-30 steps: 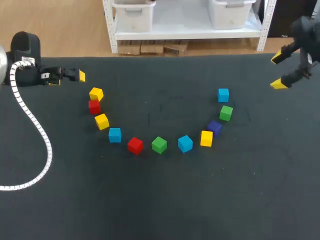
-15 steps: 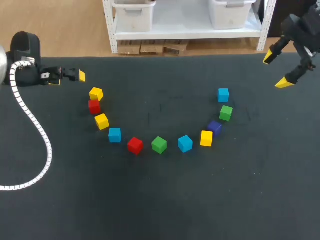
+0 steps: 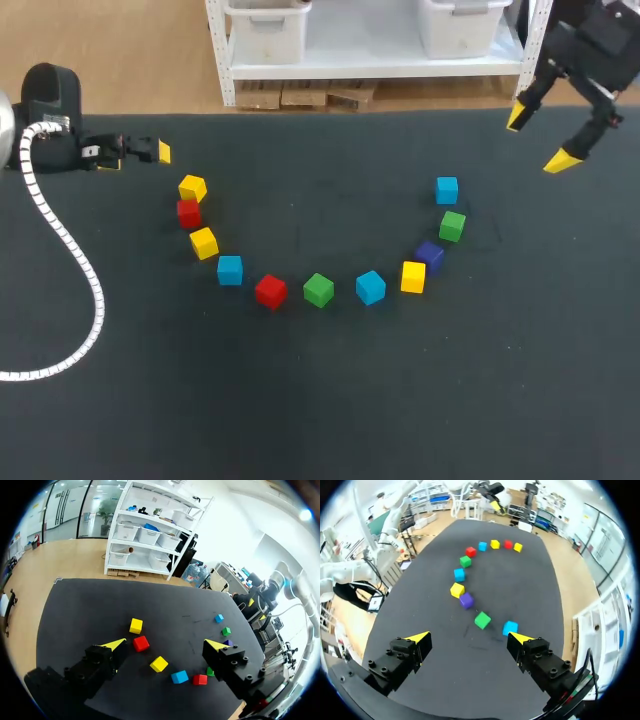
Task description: Place the blue cubes, place green cubes on the blue cubes, place the yellow cubes on the green cubes, then place the red cubes on the yellow cubes, and place purple cube on the red cubes.
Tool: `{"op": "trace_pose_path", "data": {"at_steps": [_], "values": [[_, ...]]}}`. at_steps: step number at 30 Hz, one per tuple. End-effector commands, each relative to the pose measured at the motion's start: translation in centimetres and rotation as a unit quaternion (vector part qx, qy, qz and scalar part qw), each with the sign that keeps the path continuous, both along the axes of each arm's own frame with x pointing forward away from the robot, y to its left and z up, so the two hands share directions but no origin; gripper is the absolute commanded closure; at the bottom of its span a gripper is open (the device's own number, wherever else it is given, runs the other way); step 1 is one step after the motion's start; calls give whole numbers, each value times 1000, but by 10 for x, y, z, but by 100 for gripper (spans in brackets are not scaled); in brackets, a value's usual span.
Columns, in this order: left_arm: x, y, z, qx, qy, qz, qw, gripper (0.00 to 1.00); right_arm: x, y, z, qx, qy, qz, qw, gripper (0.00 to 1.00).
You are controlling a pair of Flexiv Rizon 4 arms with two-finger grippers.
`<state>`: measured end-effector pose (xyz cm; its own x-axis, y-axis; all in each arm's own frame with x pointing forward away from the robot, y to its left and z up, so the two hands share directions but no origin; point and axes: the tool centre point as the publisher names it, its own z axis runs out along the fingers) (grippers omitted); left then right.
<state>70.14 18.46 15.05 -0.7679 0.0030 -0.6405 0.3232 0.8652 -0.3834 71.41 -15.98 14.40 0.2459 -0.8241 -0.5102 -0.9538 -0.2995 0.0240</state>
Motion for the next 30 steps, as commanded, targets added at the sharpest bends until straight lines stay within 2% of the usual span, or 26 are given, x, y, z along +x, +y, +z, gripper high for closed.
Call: {"op": "trace_pose_path", "data": {"at_steps": [1, 11, 19, 25, 30], "values": [[0, 0, 0, 0, 0, 0, 1000, 0, -16, 26, 1, -18, -16, 0, 1000, 0], [0, 0, 0, 0, 0, 0, 1000, 0, -54, 84, -6, -1, -53, 21, 998, 0], [0, 0, 0, 0, 0, 0, 1000, 0, -73, 135, -10, -5, -70, 55, 996, 0], [0, 0, 0, 0, 0, 0, 1000, 0, -87, 158, -24, -6, -76, 73, 994, 0], [0, 0, 0, 0, 0, 0, 1000, 0, -94, 171, -46, -8, -75, 95, 993, 0]]}}
